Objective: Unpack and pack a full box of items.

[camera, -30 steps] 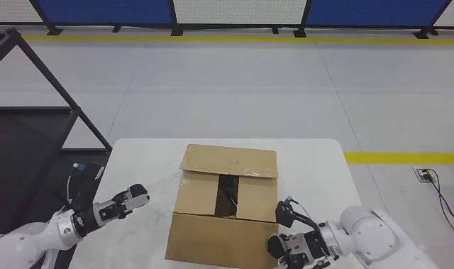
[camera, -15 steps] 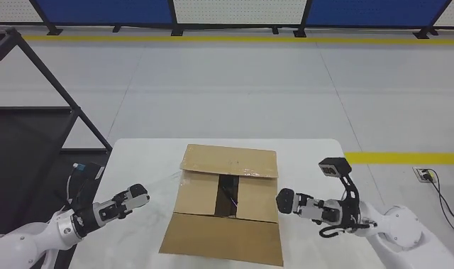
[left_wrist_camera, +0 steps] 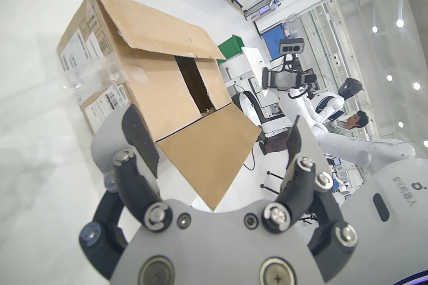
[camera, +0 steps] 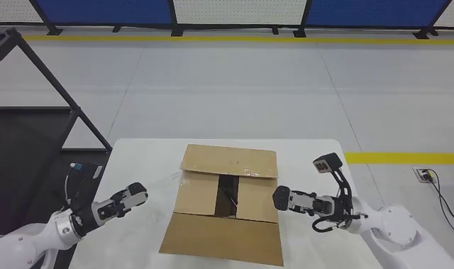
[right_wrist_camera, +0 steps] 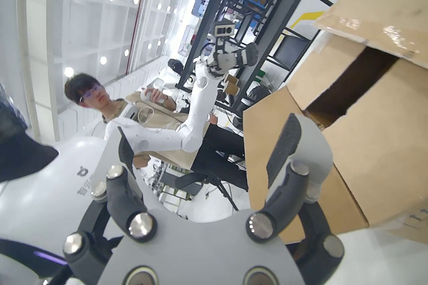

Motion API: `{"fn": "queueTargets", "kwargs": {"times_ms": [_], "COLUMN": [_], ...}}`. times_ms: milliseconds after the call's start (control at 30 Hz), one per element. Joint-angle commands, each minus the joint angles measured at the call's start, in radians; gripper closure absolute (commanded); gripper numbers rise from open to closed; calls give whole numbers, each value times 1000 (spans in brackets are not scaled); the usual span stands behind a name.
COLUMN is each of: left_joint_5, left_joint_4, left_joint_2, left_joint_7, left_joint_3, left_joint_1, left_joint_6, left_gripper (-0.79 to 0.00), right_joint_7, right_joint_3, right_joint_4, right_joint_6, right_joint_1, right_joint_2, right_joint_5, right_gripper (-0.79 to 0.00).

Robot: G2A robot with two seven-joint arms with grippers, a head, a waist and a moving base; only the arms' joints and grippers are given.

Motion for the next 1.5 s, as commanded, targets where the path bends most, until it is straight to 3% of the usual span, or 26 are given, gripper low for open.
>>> {"fn": "queueTargets", "kwargs": {"times_ms": [0, 200, 433, 867, 1100, 1467], "left_joint_5": [-11, -56, -108, -105, -115, -108], "left_joint_4": [3, 36, 55, 53, 52, 45], "left_joint_2": [3, 11, 18, 27, 31, 36], "left_joint_7": [0, 4, -8, 9, 15, 2], "left_joint_3": [-16, -63, -91, -66, -58, -53], "left_joint_1": [3, 7, 20, 23, 30, 45], "left_joint_6": [-4, -13, -20, -20, -17, -5], "left_gripper": [-785, -785, -785, -785, -785, -785], "right_joint_7": [-30, -107, -106, -201, -390, -396], "right_joint_3": [-21, -76, -116, -140, -139, -142], "right_joint_4": [31, 131, 213, 217, 202, 202], "right_joint_6": [123, 345, 430, 293, 198, 197], "right_joint_1": [32, 121, 178, 201, 212, 213], "right_joint_2": [-7, -34, -59, -104, -134, -137], "right_joint_5": [-14, 8, 16, 22, 20, 15], "right_gripper": [-785, -785, -785, -785, -785, -785]}}
